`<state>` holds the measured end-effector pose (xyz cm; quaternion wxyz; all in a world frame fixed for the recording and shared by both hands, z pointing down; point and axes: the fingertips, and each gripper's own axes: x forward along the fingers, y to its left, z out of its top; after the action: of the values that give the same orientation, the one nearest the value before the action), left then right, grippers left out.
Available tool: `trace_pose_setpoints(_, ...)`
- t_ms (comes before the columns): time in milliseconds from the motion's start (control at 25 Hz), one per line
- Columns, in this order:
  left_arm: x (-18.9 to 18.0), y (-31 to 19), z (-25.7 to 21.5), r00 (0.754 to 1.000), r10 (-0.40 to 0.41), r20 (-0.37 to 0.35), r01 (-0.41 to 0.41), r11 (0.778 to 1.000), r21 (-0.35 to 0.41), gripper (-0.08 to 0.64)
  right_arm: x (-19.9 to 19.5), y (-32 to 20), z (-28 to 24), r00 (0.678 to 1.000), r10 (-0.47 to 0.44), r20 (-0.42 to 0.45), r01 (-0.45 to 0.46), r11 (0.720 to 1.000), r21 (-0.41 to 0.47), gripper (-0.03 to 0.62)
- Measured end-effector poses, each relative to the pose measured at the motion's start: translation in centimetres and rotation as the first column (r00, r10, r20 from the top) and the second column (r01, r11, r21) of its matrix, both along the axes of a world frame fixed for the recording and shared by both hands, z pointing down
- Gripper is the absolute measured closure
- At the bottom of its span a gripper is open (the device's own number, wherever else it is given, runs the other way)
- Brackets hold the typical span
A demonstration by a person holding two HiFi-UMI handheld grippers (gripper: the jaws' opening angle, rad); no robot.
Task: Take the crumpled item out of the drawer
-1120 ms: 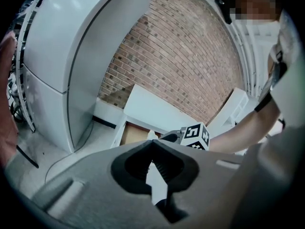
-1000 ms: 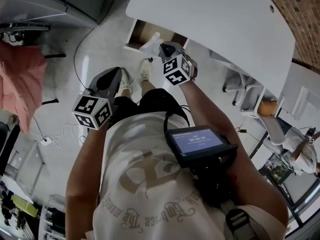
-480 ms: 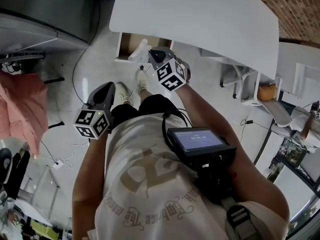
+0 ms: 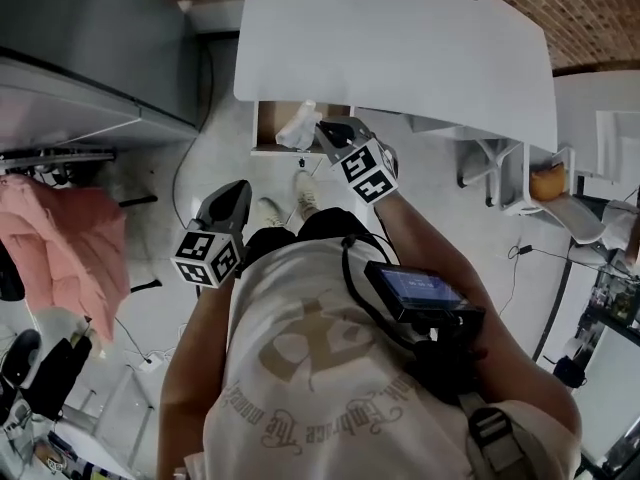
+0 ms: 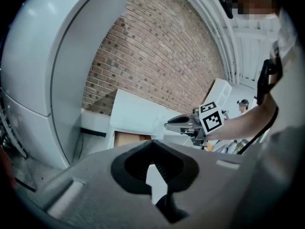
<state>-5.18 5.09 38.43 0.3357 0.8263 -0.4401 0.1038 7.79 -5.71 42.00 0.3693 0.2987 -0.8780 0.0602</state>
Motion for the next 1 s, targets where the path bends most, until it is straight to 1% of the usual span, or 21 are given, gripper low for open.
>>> trace_pose_setpoints(200, 0.2, -0.5, -0.5, 1.0, 0.023, -0.007, -0.023, 0.999, 0.026, 0.557, 1.2, 0.1, -2.0, 0.998, 0.052, 0.033, -0.053, 0.998, 0.025, 0.578)
trace_pose_setpoints(440, 1.1, -1.5, -2.5, 0.998, 0.062, 0.002, -0.062, 0.994, 0.092, 0.557, 2.6, 0.3, -5.9, 0.978, 0.131, 0.165, -0.136, 0.99, 0.022, 0.578)
trace_pose_setpoints(600, 1.5, -2.4, -4.0, 0.996, 0.086, 0.006, -0.086, 0.987, 0.138, 0.557, 2.9, 0.2, -8.5, 0.965, 0.14, 0.22, -0.155, 0.986, 0.052, 0.578)
trace_pose_setpoints(800, 2.5, -2.8, -5.4, 0.995, 0.103, 0.008, -0.103, 0.98, 0.173, 0.557, 4.0, 1.3, -10.6, 0.953, 0.133, 0.272, -0.159, 0.984, 0.076, 0.578)
trace_pose_setpoints(1000, 3.4, -2.1, -6.3, 0.993, 0.119, 0.004, -0.118, 0.976, 0.181, 0.557, 5.6, 3.0, -11.7, 0.937, 0.156, 0.313, -0.187, 0.98, 0.073, 0.578)
